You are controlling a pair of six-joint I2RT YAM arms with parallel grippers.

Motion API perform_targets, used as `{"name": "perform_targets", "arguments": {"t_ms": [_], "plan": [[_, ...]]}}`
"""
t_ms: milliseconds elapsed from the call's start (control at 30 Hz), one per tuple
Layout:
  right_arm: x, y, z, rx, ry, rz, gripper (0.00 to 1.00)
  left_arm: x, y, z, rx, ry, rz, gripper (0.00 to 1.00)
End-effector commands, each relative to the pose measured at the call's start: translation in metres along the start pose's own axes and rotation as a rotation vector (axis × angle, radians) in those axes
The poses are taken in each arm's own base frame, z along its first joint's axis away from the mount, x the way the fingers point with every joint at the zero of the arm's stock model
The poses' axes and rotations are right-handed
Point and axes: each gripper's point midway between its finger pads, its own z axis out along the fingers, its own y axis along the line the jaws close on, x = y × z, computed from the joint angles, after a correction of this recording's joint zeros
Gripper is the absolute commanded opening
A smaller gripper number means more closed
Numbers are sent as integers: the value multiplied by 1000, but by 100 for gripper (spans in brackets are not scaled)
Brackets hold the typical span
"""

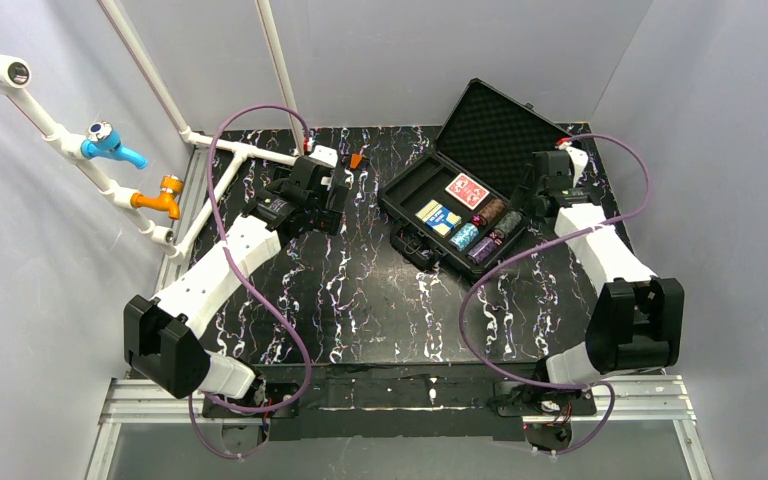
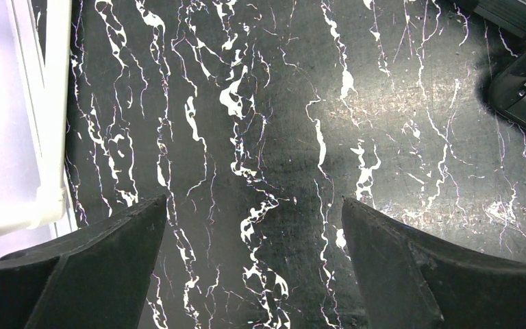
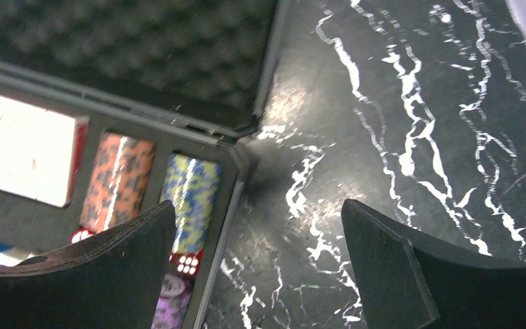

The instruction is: Pack up texas hold em set

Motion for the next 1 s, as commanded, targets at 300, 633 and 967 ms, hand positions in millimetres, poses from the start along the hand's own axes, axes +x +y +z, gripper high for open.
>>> {"name": "perform_targets", "arguments": {"t_ms": [300, 633, 967], "plan": [[-57, -13, 33, 108, -108, 99, 79, -2, -1, -3, 8, -1, -3, 99], [-44, -7, 65, 110, -60, 82, 60, 5, -36, 15, 153, 44, 17, 99], [-32, -9, 77, 112, -52, 47, 25, -19, -85, 45, 323, 118, 51, 99]]}}
